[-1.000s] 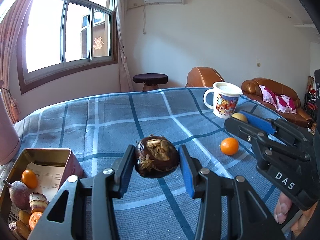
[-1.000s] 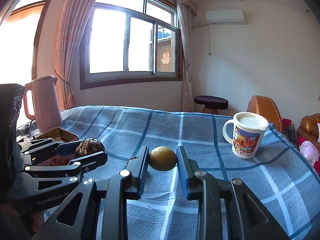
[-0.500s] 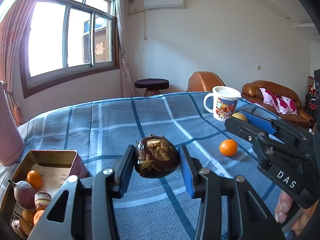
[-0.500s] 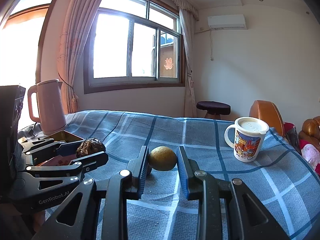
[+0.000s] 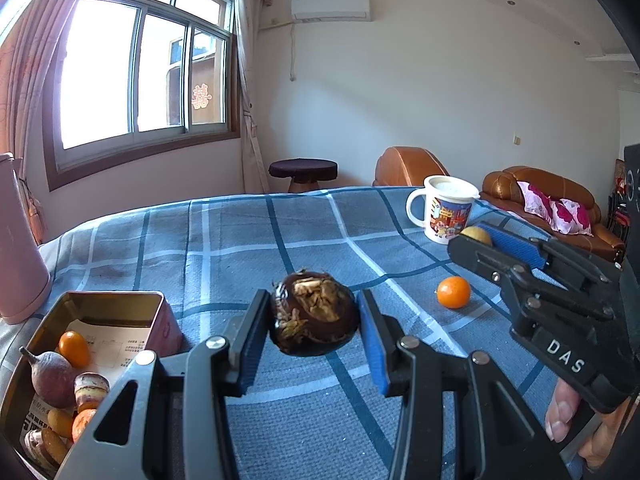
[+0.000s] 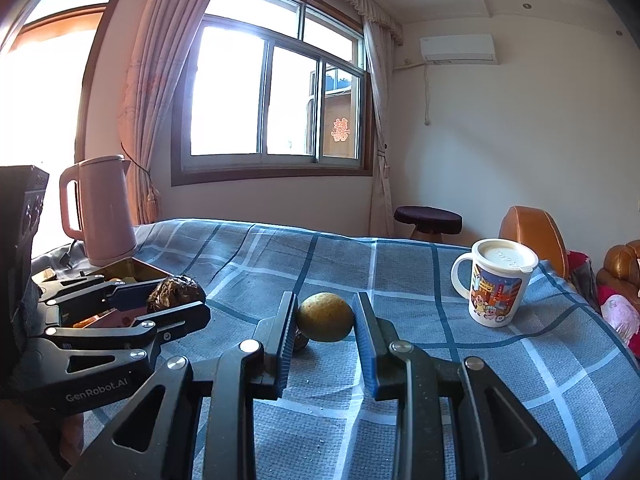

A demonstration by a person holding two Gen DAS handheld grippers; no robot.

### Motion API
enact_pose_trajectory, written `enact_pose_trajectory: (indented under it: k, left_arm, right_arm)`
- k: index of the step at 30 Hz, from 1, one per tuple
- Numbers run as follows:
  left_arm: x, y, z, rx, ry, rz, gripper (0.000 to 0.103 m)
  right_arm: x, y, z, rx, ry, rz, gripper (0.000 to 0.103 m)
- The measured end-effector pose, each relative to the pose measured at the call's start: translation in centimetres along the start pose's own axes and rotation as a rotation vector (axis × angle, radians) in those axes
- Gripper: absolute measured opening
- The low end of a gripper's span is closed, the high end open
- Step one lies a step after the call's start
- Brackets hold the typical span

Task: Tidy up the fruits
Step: 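Carry the lumpy fruit in the left tool while the right tool carries the kiwi to the box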

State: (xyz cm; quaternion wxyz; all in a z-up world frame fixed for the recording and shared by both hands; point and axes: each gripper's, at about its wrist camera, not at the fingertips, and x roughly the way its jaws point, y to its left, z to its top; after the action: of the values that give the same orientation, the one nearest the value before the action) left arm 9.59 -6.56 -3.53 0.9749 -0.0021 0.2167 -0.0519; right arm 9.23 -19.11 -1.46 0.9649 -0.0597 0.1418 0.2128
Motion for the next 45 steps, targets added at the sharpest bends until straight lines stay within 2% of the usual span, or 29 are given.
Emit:
enact_pose_trajectory:
  k: [45]
  left_arm:
    - [-4.1,6.1,-1.3,-0.070,-0.037,0.058,0.046]
  right_arm:
    - [1.9,8.2,0.8,-0.127,0.049,0.115,0.030]
